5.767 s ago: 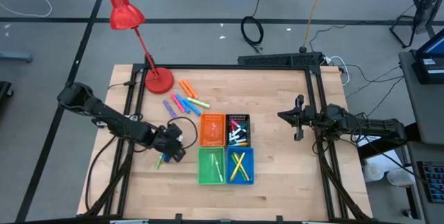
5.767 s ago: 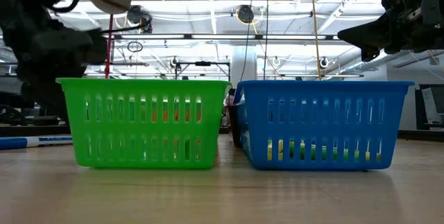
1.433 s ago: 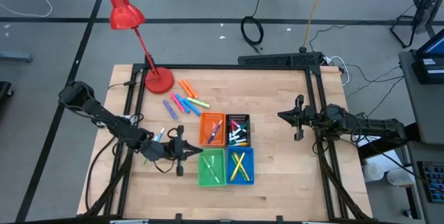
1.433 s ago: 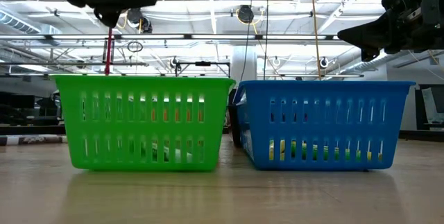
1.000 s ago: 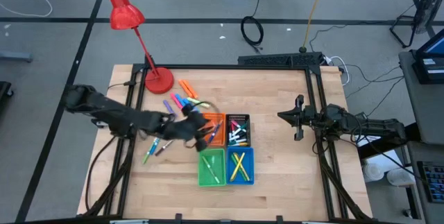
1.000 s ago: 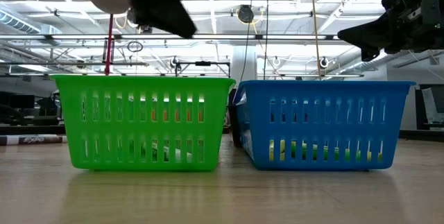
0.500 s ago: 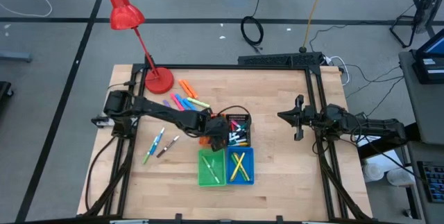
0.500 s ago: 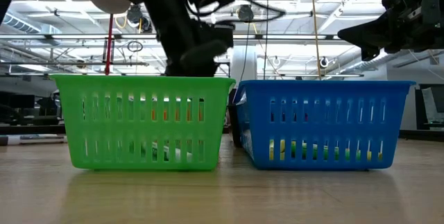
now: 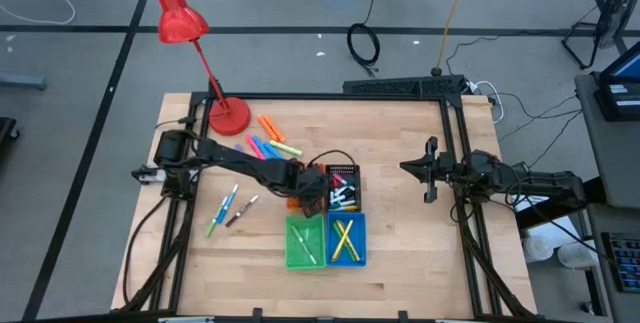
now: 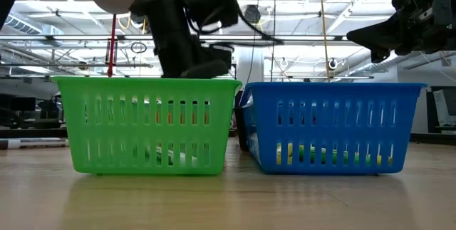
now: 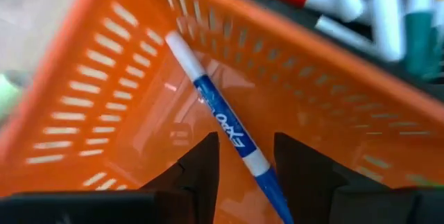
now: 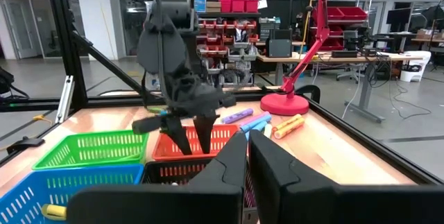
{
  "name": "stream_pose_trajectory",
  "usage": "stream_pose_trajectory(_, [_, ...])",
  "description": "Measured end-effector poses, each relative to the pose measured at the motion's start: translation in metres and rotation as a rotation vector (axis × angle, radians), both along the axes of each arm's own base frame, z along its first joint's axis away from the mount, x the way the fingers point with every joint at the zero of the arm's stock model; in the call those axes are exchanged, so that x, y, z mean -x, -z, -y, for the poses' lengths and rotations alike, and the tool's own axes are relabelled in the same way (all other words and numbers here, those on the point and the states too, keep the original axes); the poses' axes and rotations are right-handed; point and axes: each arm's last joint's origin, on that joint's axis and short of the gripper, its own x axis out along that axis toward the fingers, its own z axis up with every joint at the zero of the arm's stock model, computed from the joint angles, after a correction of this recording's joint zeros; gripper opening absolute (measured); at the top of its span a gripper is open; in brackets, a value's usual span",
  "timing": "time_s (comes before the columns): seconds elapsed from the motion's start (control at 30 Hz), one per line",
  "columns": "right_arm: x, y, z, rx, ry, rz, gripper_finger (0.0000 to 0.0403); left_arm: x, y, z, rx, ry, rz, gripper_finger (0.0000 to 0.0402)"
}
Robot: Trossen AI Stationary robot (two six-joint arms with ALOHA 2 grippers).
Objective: Pick & Place Markers
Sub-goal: Put the blue marker pen into the green basket
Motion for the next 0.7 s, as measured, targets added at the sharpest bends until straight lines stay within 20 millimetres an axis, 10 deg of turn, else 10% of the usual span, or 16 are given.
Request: stream_pose_trajectory(0.7, [-0.002,0.002,0.0,-0.003,0.0,-0.029,0.0009,-0.007,0.026,-0.01,0.1,-0.063,-0.039,0.0078])
